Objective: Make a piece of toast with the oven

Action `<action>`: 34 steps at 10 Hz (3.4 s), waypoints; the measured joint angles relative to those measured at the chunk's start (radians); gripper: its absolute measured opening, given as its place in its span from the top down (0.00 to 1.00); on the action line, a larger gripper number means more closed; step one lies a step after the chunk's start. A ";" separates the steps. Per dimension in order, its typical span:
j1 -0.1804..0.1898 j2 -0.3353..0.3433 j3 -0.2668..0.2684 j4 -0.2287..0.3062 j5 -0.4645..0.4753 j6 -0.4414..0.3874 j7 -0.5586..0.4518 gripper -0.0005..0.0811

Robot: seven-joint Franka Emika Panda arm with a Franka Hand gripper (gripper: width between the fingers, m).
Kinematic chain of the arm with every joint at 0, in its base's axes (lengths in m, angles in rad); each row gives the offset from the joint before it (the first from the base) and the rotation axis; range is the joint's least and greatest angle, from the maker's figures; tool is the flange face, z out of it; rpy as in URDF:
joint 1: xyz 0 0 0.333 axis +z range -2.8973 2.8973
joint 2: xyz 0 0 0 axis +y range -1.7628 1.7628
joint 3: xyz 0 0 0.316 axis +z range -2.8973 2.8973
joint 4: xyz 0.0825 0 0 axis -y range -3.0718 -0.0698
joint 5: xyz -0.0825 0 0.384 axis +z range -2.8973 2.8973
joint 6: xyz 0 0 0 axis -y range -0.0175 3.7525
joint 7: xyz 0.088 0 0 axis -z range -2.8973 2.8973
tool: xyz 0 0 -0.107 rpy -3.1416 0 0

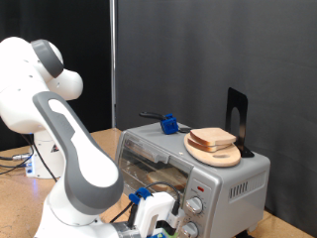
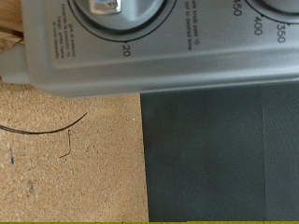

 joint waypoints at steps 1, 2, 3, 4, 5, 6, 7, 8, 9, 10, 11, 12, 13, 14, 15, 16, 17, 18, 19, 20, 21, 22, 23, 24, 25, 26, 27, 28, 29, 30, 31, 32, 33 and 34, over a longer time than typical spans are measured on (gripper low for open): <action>0.000 0.001 0.000 0.003 0.000 -0.002 0.000 0.16; 0.000 0.002 0.000 0.004 0.001 -0.002 0.000 0.16; 0.000 0.002 0.000 0.005 0.002 -0.001 0.000 0.16; 0.000 0.002 0.000 0.005 0.002 -0.001 0.000 0.16; 0.000 0.002 0.000 0.005 0.002 -0.001 0.000 0.16; 0.003 0.002 0.000 0.002 0.002 -0.001 0.000 0.16; 0.007 0.002 0.002 -0.003 0.002 0.000 -0.001 0.16; 0.010 0.002 0.003 -0.011 0.003 0.004 -0.003 0.16; 0.013 0.001 0.008 -0.022 0.005 0.017 -0.005 0.16; 0.015 0.001 0.014 -0.035 0.008 0.029 -0.007 0.16; 0.014 0.000 0.020 -0.048 0.012 0.037 -0.011 0.16; 0.014 -0.002 0.025 -0.059 0.015 0.046 -0.015 0.16; 0.014 -0.002 0.028 -0.068 0.019 0.056 -0.018 0.16; 0.012 -0.003 0.030 -0.076 0.021 0.060 -0.021 0.16; 0.011 -0.004 0.032 -0.083 0.022 0.062 -0.024 0.16; 0.011 -0.005 0.036 -0.090 0.023 0.065 -0.026 0.16; 0.010 -0.007 0.039 -0.097 0.026 0.069 -0.029 0.16; 0.008 -0.009 0.042 -0.103 0.029 0.075 -0.032 0.29; 0.007 -0.009 0.044 -0.107 0.031 0.080 -0.036 0.29; 0.006 -0.009 0.046 -0.110 0.034 0.086 -0.038 0.46; 0.005 -0.009 0.048 -0.111 0.037 0.089 -0.040 0.46; 0.004 -0.009 0.049 -0.112 0.040 0.093 -0.041 0.69; 0.004 -0.009 0.049 -0.112 0.041 0.098 -0.042 0.69; 0.004 -0.009 0.049 -0.112 0.042 0.105 -0.042 0.92; 0.004 -0.009 0.049 -0.112 0.042 0.111 -0.041 0.97; 0.005 -0.010 0.049 -0.112 0.042 0.115 -0.036 0.97; 0.006 -0.011 0.049 -0.112 0.042 0.121 -0.017 0.99; 0.008 -0.013 0.048 -0.113 0.042 0.131 0.013 0.99; 0.012 -0.020 0.046 -0.116 0.039 0.138 0.050 0.99; 0.017 -0.030 0.040 -0.122 0.037 0.145 0.088 0.99; 0.021 -0.040 0.036 -0.127 0.032 0.152 0.125 0.99; 0.026 -0.045 0.031 -0.127 0.021 0.154 0.166 0.99; 0.032 -0.052 0.026 -0.127 0.009 0.154 0.205 0.99; 0.038 -0.058 0.019 -0.126 0.000 0.152 0.246 0.99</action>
